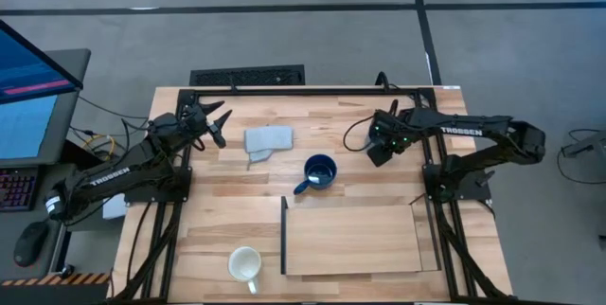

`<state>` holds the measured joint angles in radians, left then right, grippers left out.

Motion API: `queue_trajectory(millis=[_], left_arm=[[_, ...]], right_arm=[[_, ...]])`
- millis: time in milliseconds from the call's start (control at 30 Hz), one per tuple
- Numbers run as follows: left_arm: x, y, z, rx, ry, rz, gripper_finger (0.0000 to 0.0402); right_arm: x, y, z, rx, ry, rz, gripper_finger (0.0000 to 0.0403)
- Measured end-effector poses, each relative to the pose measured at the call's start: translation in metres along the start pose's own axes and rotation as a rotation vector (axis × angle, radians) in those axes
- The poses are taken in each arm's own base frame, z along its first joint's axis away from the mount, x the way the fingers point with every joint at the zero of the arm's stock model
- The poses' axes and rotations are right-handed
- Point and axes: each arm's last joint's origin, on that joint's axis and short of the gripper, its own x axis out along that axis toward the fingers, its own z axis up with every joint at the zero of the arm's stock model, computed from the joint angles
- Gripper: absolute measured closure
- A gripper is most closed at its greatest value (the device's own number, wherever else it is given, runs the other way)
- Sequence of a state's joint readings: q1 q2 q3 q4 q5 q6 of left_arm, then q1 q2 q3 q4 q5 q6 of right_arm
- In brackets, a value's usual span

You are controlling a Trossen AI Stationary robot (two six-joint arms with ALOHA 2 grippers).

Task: Stack small to large cups/mugs on shelf
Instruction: Put the blue mug on the shelf

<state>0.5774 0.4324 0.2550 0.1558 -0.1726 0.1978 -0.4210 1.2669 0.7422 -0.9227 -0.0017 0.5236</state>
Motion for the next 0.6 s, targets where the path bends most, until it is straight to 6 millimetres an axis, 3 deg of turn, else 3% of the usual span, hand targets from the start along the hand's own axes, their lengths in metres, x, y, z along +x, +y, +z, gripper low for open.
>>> queue_trajectory(millis=[400,600], left_arm=[[0.0000,0.0001,-0.0001,0.000,0.001,0.002,0.0239],[0.0000,0.0000,-0.0009,0.002,0.009,0.003,0.0239]], right_arm=[[-0.0002,0.0000,0.0000,-0.004,-0.001,0.000,0.0340],[-0.0001,-0.0001,-0.0001,-0.008,-0.001,-0.001,0.0347]])
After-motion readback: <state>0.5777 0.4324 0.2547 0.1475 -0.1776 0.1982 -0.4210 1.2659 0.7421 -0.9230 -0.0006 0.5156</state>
